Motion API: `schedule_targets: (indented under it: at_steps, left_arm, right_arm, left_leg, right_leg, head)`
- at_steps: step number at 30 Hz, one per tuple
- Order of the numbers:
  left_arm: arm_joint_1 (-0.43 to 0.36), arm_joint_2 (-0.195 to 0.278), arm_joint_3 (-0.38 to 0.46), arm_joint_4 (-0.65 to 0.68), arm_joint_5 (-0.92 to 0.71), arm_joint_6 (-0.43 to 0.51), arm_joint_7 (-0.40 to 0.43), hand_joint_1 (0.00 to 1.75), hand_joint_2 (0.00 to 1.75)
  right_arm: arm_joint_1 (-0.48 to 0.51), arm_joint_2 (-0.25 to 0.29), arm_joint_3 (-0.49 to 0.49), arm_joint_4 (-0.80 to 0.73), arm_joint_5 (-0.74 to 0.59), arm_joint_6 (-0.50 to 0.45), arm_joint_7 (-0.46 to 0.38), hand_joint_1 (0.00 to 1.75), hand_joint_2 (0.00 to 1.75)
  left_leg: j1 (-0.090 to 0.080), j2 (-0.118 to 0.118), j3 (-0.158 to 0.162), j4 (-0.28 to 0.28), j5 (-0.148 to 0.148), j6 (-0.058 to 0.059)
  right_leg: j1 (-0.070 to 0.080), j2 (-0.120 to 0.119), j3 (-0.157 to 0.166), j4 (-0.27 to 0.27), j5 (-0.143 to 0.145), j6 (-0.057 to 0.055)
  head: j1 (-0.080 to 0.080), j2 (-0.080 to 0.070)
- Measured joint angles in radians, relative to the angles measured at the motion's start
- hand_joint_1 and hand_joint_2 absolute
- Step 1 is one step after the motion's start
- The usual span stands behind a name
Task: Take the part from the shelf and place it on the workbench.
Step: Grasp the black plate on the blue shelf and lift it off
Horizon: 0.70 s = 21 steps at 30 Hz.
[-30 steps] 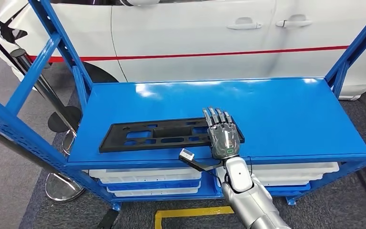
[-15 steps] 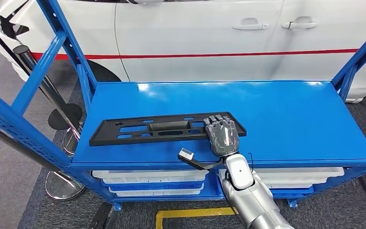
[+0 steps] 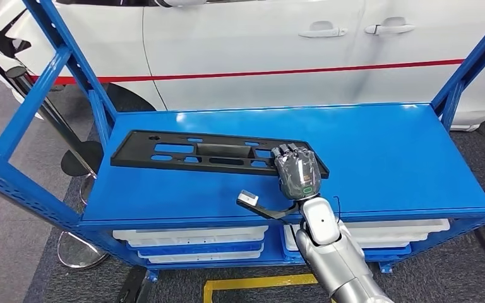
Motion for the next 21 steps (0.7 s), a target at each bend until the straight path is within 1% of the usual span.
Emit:
schedule_targets:
  at_steps: [1,3,4,5,6,7,9,10,11,12,13,14,15,16,17,19,20,21]
  left_arm:
    - [-0.001,0.000,0.000,0.000,0.000,0.003,0.001,0.00,0.00]
    - [-0.002,0.001,0.000,0.000,-0.001,0.009,0.001,0.00,0.00]
    - [-0.002,0.000,0.000,0.000,-0.002,0.012,0.001,0.00,0.00]
    - [-0.002,-0.001,0.000,0.000,-0.002,0.014,0.001,0.00,0.00]
    - [-0.003,-0.001,0.000,0.000,-0.002,0.016,0.001,0.00,0.00]
    - [-0.004,-0.002,0.000,0.000,-0.003,0.017,0.000,0.00,0.00]
    - [-0.005,-0.002,0.001,0.000,-0.002,0.023,-0.005,0.00,0.00]
    - [-0.004,-0.002,0.001,0.000,-0.002,0.029,-0.011,0.00,0.00]
    - [-0.002,-0.003,0.002,0.000,0.001,0.034,-0.019,0.00,0.00]
    - [-0.001,-0.004,0.004,0.000,0.004,0.038,-0.028,0.00,0.00]
    - [-0.001,-0.005,0.007,0.000,0.007,0.040,-0.039,0.00,0.44]
    - [-0.001,-0.006,0.011,0.000,0.010,0.039,-0.050,0.00,0.87]
    - [-0.003,-0.006,0.014,0.000,0.012,0.036,-0.060,0.00,1.31]
    - [-0.004,-0.007,0.018,0.000,0.013,0.030,-0.072,0.00,1.75]
    - [-0.005,-0.008,0.020,-0.001,0.012,0.022,-0.082,0.00,1.75]
    - [-0.004,-0.009,0.023,-0.001,0.001,0.005,-0.098,0.00,1.75]
    - [-0.003,-0.009,0.023,-0.001,-0.009,0.000,-0.102,0.00,1.75]
    - [-0.002,-0.009,0.022,-0.001,-0.019,-0.002,-0.105,0.00,1.75]
  right_arm:
    - [0.000,0.001,-0.003,-0.008,0.000,0.000,-0.004,1.75,1.75]
    - [0.002,0.004,-0.011,-0.022,-0.003,0.000,-0.013,1.75,1.75]
    - [0.003,0.004,-0.014,-0.030,-0.004,0.000,-0.019,1.75,1.75]
    - [0.004,0.005,-0.017,-0.038,-0.006,0.000,-0.024,1.75,1.75]
    - [0.004,0.005,-0.019,-0.046,-0.008,0.000,-0.027,1.75,1.75]
    - [0.005,0.005,-0.021,-0.051,-0.010,0.000,-0.031,1.75,1.75]
    - [0.012,0.006,-0.030,-0.067,-0.019,0.000,-0.055,1.75,1.75]
    - [0.018,0.008,-0.039,-0.081,-0.025,0.000,-0.080,1.75,1.75]
    - [0.024,0.012,-0.050,-0.101,-0.033,0.000,-0.115,1.75,1.75]
    - [0.028,0.019,-0.063,-0.127,-0.041,0.000,-0.158,1.75,1.75]
    - [0.029,0.030,-0.076,-0.157,-0.049,0.000,-0.204,1.75,1.75]
    - [0.030,0.043,-0.090,-0.188,-0.056,0.000,-0.249,1.75,1.75]
    - [0.030,0.056,-0.104,-0.218,-0.062,0.000,-0.288,1.75,1.75]
    - [0.031,0.071,-0.118,-0.249,-0.068,0.000,-0.322,1.75,1.75]
    - [0.033,0.085,-0.133,-0.280,-0.074,0.000,-0.354,1.75,1.75]
    - [0.039,0.115,-0.164,-0.348,-0.093,0.000,-0.435,1.75,1.75]
    - [0.043,0.131,-0.180,-0.382,-0.106,0.000,-0.484,1.75,1.75]
    - [0.046,0.148,-0.194,-0.415,-0.123,0.000,-0.533,1.75,1.75]
  left_leg:
    - [-0.003,0.000,0.015,-0.032,0.005,0.004]
    - [-0.006,-0.001,0.021,-0.048,0.002,0.009]
    - [-0.004,0.000,0.023,-0.053,0.005,0.013]
    - [-0.001,0.001,0.027,-0.059,0.008,0.018]
    - [0.002,0.002,0.030,-0.066,0.011,0.023]
    - [0.004,0.003,0.033,-0.070,0.012,0.028]
    - [0.004,0.003,0.033,-0.069,0.012,0.033]
    - [0.004,0.002,0.032,-0.068,0.011,0.033]
    - [0.004,0.002,0.032,-0.065,0.009,0.032]
    - [0.005,0.001,0.032,-0.060,0.005,0.030]
    - [0.006,0.001,0.033,-0.054,0.001,0.026]
    - [0.007,0.001,0.032,-0.047,-0.005,0.021]
    - [0.006,0.001,0.030,-0.038,-0.011,0.016]
    - [0.004,0.001,0.027,-0.033,-0.015,0.010]
    - [0.002,0.000,0.025,-0.030,-0.017,0.006]
    - [0.002,-0.001,0.026,-0.032,-0.017,-0.004]
    - [0.004,-0.001,0.025,-0.029,-0.023,-0.009]
    - [0.005,0.000,0.019,-0.011,-0.036,-0.014]
  right_leg:
    - [0.000,0.000,0.000,0.000,0.000,0.004]
    - [0.000,0.000,-0.001,-0.003,0.000,0.014]
    - [-0.001,-0.001,-0.001,-0.002,-0.002,0.020]
    - [-0.001,-0.002,-0.005,0.009,-0.010,0.025]
    - [-0.001,-0.002,-0.017,0.036,-0.028,0.029]
    - [-0.002,-0.002,-0.039,0.084,-0.055,0.032]
    - [-0.005,-0.002,-0.105,0.214,-0.114,0.038]
    - [-0.007,-0.002,-0.131,0.263,-0.126,0.041]
    - [-0.009,-0.002,-0.143,0.278,-0.119,0.043]
    - [-0.011,-0.003,-0.134,0.254,-0.094,0.045]
    - [-0.014,-0.004,-0.108,0.196,-0.055,0.046]
    - [-0.016,-0.005,-0.077,0.130,-0.025,0.047]
    - [-0.017,-0.005,-0.051,0.073,-0.004,0.046]
    - [-0.016,-0.006,-0.035,0.038,0.004,0.043]
    - [-0.014,-0.005,-0.030,0.027,0.001,0.038]
    - [-0.011,-0.004,-0.030,0.024,0.001,0.025]
    - [-0.012,-0.004,-0.029,0.022,0.002,0.018]
    - [-0.013,-0.004,-0.027,0.019,0.004,0.011]
  head:
    - [0.000,0.000]
    - [0.000,0.000]
    - [0.000,0.000]
    - [0.000,0.000]
    - [0.000,0.000]
    - [0.000,0.000]
    - [0.000,0.000]
    - [0.001,0.000]
    - [0.001,0.000]
    - [0.001,0.000]
    - [0.001,0.000]
    - [0.000,0.000]
    - [0.001,0.000]
    - [0.000,0.000]
    - [0.000,0.000]
    - [0.000,0.000]
    - [0.000,0.000]
    - [0.000,0.000]
